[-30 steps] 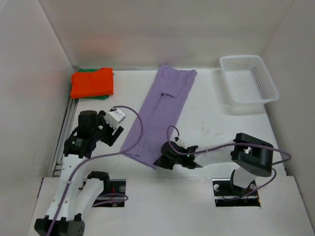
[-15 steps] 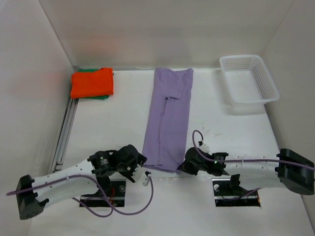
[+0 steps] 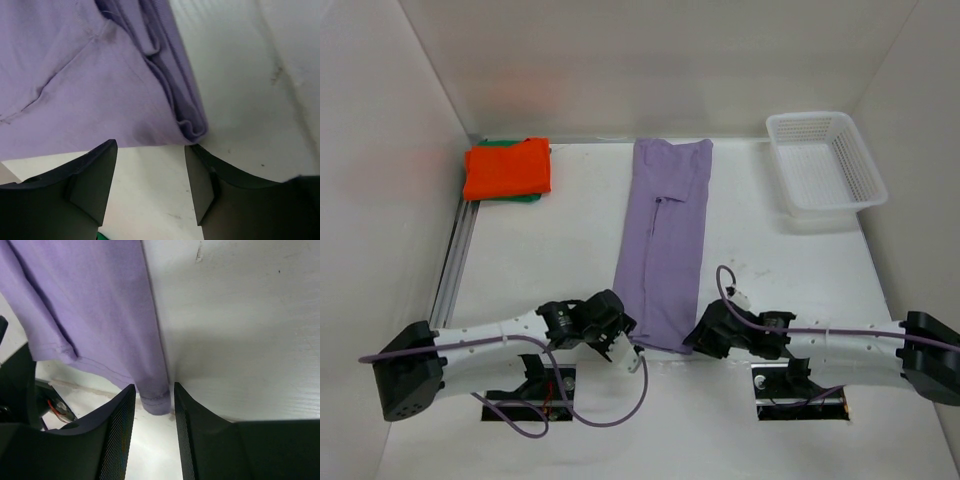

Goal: Fold and stack the t-shirts
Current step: Grab the bottom of the folded rectangular tshirt with both arms

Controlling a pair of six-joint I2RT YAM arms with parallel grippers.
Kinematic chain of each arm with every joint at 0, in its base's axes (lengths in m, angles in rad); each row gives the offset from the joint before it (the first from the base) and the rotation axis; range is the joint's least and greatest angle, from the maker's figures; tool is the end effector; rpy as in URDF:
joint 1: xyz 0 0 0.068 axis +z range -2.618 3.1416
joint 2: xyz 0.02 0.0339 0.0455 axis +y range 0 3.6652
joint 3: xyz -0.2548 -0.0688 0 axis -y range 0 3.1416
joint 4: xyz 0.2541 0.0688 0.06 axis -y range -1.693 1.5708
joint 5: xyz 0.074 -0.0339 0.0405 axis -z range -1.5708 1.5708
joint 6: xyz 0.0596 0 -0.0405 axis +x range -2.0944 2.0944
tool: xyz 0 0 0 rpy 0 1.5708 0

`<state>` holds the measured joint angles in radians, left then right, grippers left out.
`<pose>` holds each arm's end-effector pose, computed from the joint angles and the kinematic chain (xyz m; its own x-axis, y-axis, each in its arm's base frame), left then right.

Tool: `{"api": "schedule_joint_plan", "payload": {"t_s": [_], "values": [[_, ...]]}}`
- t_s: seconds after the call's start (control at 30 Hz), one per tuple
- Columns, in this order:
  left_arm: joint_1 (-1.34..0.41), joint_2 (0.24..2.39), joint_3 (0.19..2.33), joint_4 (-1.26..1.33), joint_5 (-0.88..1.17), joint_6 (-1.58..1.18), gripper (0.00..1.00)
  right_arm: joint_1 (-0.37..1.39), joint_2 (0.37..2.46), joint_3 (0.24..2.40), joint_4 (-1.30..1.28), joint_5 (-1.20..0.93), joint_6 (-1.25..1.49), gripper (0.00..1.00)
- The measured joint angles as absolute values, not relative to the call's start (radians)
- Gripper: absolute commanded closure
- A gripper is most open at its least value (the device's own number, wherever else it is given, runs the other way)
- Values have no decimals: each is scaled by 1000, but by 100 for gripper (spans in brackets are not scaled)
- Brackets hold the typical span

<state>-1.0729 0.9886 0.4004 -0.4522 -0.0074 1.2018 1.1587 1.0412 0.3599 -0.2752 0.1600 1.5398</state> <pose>0.0922 -0.1686 0.1200 0.6692 0.7218 -0.1765 0.7005 -0.5334 0.4741 0.0900 0.1822 0.1114 -0.8775 0.4561 -0.1480 0.3003 0.7633 0.5721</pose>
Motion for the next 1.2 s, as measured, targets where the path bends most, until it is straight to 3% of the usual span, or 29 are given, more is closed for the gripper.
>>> {"api": "schedule_joint_plan", "payload": {"t_s": [0.17, 0.47, 0.53, 0.6, 0.67, 0.8, 0.87, 1.07, 1.2], "values": [[-1063, 1055, 419, -420, 6, 1209, 64, 1159, 1040, 356, -281, 150, 1532, 58], [-1086, 1055, 437, -471, 12, 1225, 52, 1159, 1041, 356, -276, 141, 1514, 56], [-1102, 1055, 444, -498, 13, 1227, 54, 1159, 1043, 356, -274, 139, 1512, 56], [-1117, 1056, 447, -516, 15, 1227, 62, 1159, 1050, 358, -268, 136, 1509, 57], [-1127, 1064, 450, -529, 20, 1227, 72, 1158, 1063, 363, -260, 132, 1502, 63], [-1129, 1100, 465, -543, 31, 1226, 92, 1148, 1098, 366, -244, 113, 1480, 88], [-1127, 1105, 466, -543, 36, 1223, 99, 1141, 1114, 370, -237, 100, 1467, 96], [-1055, 1108, 498, -582, 69, 1186, 100, 1094, 1111, 414, -287, 75, 1402, 98], [-906, 1159, 661, -659, 140, 1121, 100, 989, 1063, 504, -369, 57, 1308, 97]]}}
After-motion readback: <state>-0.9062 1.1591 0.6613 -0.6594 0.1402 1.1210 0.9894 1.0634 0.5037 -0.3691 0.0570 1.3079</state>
